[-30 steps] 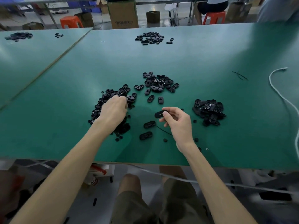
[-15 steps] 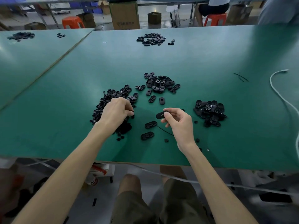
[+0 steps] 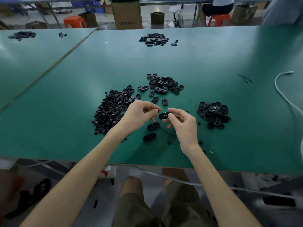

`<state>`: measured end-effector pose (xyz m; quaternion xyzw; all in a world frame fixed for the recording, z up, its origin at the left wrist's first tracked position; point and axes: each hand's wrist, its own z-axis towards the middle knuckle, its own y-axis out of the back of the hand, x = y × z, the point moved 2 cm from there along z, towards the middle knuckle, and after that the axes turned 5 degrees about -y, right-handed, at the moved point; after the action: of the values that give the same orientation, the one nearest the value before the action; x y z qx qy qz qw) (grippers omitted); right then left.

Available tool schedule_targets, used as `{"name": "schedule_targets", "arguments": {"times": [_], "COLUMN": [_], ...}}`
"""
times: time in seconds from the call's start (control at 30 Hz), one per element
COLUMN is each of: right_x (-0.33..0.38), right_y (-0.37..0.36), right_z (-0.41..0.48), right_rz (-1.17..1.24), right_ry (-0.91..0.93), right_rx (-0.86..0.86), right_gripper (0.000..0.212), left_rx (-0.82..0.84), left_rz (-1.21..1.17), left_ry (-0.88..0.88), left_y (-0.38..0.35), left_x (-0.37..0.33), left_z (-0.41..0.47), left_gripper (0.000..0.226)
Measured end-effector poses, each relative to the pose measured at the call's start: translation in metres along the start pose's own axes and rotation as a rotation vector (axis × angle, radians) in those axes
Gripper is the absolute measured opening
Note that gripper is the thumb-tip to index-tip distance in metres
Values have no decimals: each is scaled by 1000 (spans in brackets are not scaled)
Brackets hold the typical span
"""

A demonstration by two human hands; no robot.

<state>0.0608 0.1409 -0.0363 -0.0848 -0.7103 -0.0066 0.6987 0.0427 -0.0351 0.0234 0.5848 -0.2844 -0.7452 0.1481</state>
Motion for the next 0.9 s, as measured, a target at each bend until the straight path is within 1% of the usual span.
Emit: {"name": "schedule_targets", "arguments": {"times": [0.13,0.3,0.47,0.57,0.7,0.9], "right_x": [1,1,2,2,2,2], "right_y": [0,0,-1,-2,-2,-2], "right_z": [0,-1,-1,-1,-1,-2], "right_rz": [8,15,38,67,92,83], "right_ry": [-3,-4,-1,-8,-9,5], "right_rx": [-11,-7,-3,10,19,36], "right_gripper": [13,12,13,12,11,12], "left_rx": [-23,-36,-51,-88,-135,-184], "left_rz": [-46,-30,-65,-88,-32,43], "left_ry": [-8,-25,12,58,68,53], "left_y": [-4,-4,-9,-13,-19,-24], "left_x": [-1,0,1,3,4,5], "left_z": [-1,1,1,2,2,2], "left_gripper": [7,12,10,9,12,10]}}
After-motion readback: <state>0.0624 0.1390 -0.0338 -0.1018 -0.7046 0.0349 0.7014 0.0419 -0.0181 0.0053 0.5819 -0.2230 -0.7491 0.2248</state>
